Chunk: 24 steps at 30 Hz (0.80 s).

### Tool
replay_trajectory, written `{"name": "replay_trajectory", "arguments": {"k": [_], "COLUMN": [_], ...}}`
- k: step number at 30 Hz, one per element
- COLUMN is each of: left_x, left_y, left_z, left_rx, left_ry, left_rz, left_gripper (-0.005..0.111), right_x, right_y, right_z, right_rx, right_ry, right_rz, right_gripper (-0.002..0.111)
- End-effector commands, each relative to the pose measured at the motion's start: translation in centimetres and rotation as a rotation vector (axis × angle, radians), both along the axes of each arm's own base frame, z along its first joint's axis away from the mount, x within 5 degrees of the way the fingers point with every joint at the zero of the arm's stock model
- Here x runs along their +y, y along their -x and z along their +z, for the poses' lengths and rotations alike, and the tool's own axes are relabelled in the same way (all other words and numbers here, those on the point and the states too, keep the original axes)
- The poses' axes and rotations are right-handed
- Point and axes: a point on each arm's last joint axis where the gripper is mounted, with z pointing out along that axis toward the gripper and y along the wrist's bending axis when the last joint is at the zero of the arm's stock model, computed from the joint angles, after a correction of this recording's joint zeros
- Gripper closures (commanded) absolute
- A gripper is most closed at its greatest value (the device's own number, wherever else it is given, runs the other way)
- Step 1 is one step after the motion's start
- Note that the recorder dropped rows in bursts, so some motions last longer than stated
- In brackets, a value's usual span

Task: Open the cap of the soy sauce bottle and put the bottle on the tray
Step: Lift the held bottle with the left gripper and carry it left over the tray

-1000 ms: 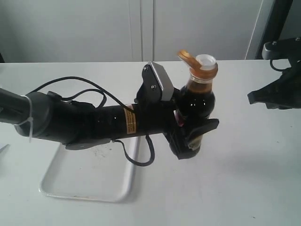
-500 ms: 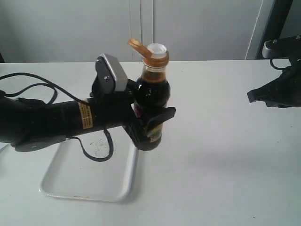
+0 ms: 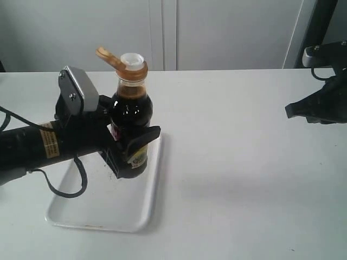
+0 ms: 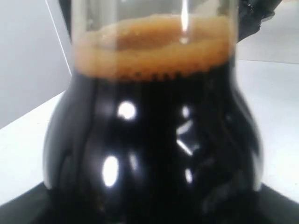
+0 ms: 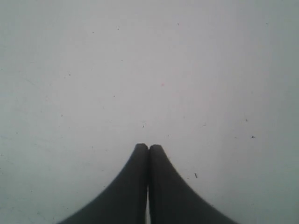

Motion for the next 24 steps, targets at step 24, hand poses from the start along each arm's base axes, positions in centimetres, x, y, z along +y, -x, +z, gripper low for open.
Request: {"name": "replay_trajectory", "arguments": {"k": [24], "left_x": [3.2], "left_y": [-0.8], "left_z": [-0.2], "left_rx": [-0.013], "left_ry": [0.145], "left_rz": [0.344], "left_gripper": [0.107], "right_x": [-0.1], "right_y": [-0.1], "right_z": [0.2], "right_rx": [-0.017], "right_ry": [0.006], "right_rz": [0.006], "right_gripper": [0.108]}}
